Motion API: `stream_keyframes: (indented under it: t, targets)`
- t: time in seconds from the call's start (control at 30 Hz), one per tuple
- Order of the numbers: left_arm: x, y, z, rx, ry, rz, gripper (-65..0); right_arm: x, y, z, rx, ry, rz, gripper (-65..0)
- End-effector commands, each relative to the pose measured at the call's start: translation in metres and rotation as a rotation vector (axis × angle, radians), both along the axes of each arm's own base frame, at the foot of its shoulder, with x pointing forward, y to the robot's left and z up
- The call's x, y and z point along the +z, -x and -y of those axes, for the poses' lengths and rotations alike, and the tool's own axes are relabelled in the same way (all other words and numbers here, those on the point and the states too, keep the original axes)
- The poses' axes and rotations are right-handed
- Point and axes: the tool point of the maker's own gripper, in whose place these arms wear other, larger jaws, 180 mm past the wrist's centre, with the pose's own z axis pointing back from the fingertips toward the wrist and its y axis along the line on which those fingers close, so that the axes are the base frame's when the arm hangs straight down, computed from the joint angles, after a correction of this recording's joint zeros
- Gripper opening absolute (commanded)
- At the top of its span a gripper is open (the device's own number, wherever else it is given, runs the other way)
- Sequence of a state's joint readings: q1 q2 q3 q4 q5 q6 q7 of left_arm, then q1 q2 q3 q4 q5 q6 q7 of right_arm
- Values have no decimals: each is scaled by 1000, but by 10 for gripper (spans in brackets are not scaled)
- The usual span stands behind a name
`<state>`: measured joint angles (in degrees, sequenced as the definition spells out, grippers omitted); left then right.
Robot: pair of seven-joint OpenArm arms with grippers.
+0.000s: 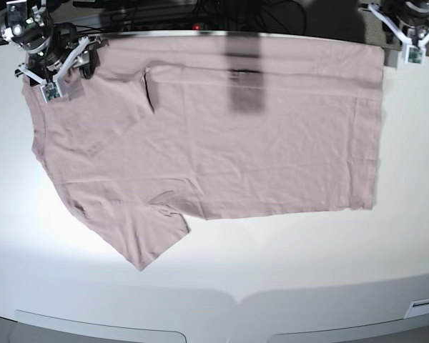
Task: Fold the T-shirt properly
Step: 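Release the shirt and raise both grippers away from the fold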
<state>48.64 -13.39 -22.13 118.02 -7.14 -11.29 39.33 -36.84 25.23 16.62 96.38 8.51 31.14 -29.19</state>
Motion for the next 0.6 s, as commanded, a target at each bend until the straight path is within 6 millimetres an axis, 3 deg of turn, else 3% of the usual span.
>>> stream_keyframes:
  t: [0.0,0.07,0.17,0.57]
  targets:
    - [19,-13,-4,-11,-28,66,-492,-10,25,16,10,88,-116,-279]
    - [33,-21,-9,-12,-51,105,-492,-8,23,15,14,89,-108,-279]
    - [37,-26,-10,-8,-55,126,-492,-1,13,11,25,85,-65,-279]
    - [55,-73,-1,8,18,275,-492,56,-39,-23,123,74,161,-279]
